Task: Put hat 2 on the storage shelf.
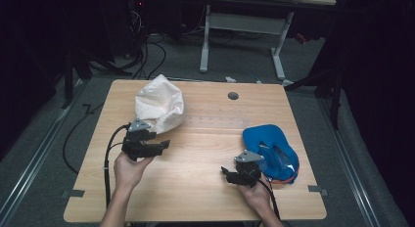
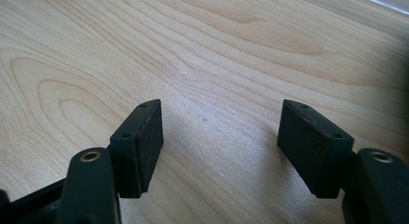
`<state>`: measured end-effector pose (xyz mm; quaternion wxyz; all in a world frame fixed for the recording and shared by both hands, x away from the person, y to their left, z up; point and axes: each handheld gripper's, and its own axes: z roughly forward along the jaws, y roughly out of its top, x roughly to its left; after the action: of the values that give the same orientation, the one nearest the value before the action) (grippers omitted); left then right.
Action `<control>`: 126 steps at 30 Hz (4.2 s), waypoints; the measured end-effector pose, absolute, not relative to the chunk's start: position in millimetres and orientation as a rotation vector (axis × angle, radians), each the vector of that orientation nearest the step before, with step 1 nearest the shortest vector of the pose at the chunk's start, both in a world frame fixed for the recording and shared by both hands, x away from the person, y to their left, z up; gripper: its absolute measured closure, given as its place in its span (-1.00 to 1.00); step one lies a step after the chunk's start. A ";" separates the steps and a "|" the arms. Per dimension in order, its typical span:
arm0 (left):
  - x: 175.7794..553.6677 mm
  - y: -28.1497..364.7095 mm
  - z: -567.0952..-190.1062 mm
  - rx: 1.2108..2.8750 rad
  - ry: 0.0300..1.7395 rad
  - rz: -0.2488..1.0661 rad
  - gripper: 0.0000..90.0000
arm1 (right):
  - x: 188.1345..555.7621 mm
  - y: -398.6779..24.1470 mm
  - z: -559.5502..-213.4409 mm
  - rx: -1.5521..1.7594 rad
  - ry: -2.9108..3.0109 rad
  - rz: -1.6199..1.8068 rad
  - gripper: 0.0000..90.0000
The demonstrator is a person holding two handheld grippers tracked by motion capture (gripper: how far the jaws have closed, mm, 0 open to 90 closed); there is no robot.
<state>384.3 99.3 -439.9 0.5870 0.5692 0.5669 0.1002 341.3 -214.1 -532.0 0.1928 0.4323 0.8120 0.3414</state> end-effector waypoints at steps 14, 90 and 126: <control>364.5 88.3 -489.1 1.312 1.359 0.229 -0.26 | 341.1 -214.1 -531.9 1.214 2.278 0.958 -0.25; 369.2 69.2 -546.3 1.384 1.370 0.457 -0.39 | 378.9 -378.3 -467.6 1.524 1.851 0.940 -0.18; 369.2 69.2 -546.3 1.383 1.371 0.457 -0.38 | 406.5 -388.1 -518.8 1.713 2.059 0.962 0.56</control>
<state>369.2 69.2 -546.3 0.5401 0.5819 0.5768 0.1923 406.5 -388.1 -518.8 0.1473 0.5953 0.7157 0.3343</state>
